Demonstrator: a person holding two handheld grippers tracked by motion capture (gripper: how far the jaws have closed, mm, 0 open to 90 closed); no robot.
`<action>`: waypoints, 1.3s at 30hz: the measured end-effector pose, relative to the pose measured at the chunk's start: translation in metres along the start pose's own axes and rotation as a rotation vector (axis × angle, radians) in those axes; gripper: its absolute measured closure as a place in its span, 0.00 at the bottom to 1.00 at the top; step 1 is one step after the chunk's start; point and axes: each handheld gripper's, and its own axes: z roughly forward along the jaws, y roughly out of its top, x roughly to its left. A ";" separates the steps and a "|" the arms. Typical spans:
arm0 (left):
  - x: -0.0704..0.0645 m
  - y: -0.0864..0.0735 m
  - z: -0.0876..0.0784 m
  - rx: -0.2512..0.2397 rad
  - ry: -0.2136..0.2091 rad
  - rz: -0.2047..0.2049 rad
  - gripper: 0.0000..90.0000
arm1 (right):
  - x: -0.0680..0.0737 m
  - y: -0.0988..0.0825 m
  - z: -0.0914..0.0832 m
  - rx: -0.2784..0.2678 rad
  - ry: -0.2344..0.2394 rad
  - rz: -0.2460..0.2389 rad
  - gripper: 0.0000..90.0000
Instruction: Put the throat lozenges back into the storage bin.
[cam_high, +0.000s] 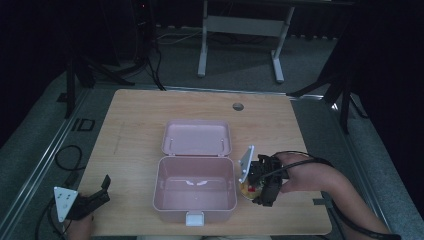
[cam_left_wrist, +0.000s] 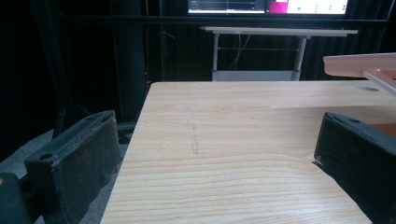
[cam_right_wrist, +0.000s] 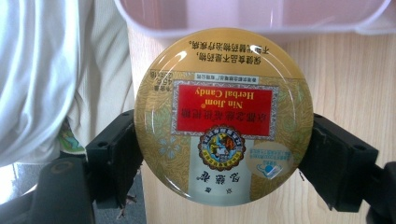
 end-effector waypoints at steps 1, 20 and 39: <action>0.000 0.000 0.000 -0.001 -0.001 0.000 0.01 | 0.000 0.006 -0.001 -0.004 0.003 -0.016 0.22; 0.000 0.000 0.000 0.002 -0.005 0.001 0.01 | -0.003 0.066 0.009 -0.011 0.027 -0.099 0.22; 0.000 0.000 0.001 0.001 -0.011 0.001 0.01 | -0.010 0.102 0.060 0.114 0.065 -0.129 0.22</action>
